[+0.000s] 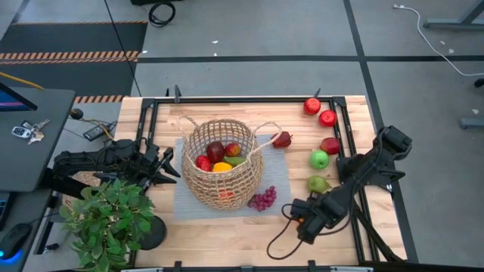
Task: Build produce basket
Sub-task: Put the orange into the brown basket
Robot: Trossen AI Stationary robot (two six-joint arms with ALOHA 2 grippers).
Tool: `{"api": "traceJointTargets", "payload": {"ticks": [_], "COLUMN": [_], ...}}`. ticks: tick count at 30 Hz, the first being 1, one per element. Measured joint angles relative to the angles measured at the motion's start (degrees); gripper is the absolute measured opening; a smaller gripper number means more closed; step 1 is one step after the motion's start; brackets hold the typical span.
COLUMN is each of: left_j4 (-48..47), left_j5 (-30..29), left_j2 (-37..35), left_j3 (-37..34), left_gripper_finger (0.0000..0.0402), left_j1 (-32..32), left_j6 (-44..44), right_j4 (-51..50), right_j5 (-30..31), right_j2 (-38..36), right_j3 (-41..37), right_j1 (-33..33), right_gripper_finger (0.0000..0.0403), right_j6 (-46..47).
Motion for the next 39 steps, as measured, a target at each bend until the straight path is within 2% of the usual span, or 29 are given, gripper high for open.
{"api": "traceJointTargets", "payload": {"ticks": [8, 16, 23, 29, 39], "left_j4": [0.01, -0.01, -0.01, 0.01, -0.01], "left_j5": [0.01, 0.00, 0.00, 0.00, 0.00], "left_j2": [0.00, -0.01, -0.01, 0.00, 0.00], "left_j3": [0.00, 0.00, -0.01, -0.01, 0.00], "left_gripper_finger": [0.0121, 0.0121, 0.0121, 0.0121, 0.0121], "left_j1": [0.01, -0.01, 0.01, 0.01, -0.01], "left_j6": [-0.02, 0.00, -0.02, 0.01, 0.02], "right_j4": [-0.20, -0.18, 0.23, 0.68, 2.71], "right_j5": [10.24, 13.98, 20.79, 24.88, 25.41], "right_j2": [0.00, -0.02, -0.07, -0.09, -0.09], "right_j3": [8.62, 20.73, 30.74, 36.90, 43.89], "right_j1": [-6.34, -13.02, -18.03, -22.29, -26.54], "right_gripper_finger": [0.0304, 0.0304, 0.0305, 0.0305, 0.0305], "right_j6": [-15.10, -29.40, -39.13, -43.86, -45.10]}}
